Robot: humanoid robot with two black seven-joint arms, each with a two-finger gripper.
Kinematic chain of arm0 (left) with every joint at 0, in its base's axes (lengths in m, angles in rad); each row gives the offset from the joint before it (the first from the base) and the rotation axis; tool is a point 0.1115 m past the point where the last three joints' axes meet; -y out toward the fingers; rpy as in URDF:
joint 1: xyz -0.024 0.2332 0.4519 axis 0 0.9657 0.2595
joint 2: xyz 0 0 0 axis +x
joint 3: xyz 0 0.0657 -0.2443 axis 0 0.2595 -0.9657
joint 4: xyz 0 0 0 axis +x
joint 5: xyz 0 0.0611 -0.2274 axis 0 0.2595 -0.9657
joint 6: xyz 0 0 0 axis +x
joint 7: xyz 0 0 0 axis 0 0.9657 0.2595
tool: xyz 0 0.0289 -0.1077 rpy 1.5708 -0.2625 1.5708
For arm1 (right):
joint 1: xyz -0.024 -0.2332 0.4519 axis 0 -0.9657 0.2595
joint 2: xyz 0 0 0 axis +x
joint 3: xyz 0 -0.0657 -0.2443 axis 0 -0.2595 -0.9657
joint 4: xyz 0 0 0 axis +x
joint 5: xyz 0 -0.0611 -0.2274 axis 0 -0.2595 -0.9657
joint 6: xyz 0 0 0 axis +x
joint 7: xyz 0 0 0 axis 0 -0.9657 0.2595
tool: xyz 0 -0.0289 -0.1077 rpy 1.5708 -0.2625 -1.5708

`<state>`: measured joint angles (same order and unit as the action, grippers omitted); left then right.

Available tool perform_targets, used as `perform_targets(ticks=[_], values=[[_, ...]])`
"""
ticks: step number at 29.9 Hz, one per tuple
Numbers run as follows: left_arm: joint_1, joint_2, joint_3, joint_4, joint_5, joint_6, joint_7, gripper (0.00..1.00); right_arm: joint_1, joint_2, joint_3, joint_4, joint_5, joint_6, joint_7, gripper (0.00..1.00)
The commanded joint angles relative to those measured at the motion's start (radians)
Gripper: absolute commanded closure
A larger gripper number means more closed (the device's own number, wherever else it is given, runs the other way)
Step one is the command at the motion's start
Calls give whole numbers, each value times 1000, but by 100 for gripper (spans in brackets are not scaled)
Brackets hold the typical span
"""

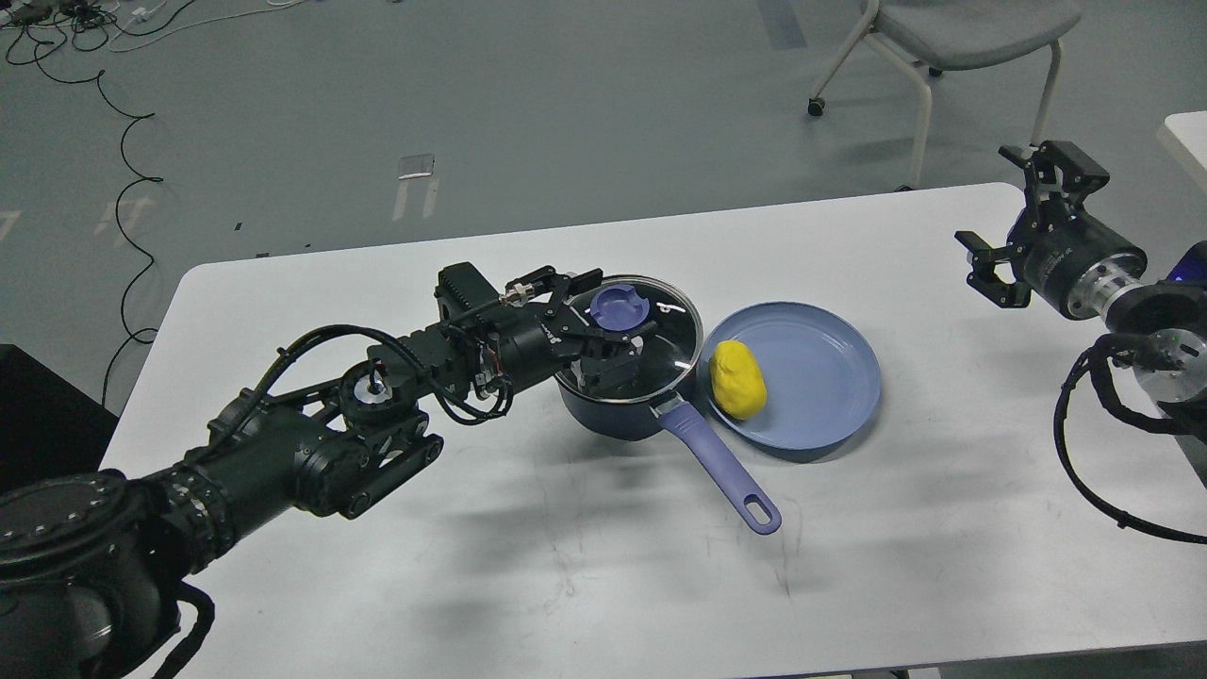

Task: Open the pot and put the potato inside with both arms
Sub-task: 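Close the left gripper on the blue lid knob, then lift the glass lid off the saucepan with the left gripper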

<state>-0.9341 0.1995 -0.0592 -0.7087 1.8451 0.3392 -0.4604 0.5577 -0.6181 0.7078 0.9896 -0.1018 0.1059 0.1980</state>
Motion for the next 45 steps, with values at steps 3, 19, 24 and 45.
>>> perform_targets(ticks=[3, 19, 24, 45], values=[[1, 1, 1, 0, -1, 1, 0, 22, -2, 1, -4, 0, -1, 0, 5, 0], [1, 0, 1, -3, 3, 1, -3, 25, -15, 1, -2, -2, -1, -2, 5, 0], [3, 1, 1, -3, 3, 3, -3, 34, -15, 1, -2, -3, -1, -3, 5, 0], [-38, 12, 1, -17, -1, 1, -21, 46, -15, 3, -2, -14, -1, -6, 5, 0]])
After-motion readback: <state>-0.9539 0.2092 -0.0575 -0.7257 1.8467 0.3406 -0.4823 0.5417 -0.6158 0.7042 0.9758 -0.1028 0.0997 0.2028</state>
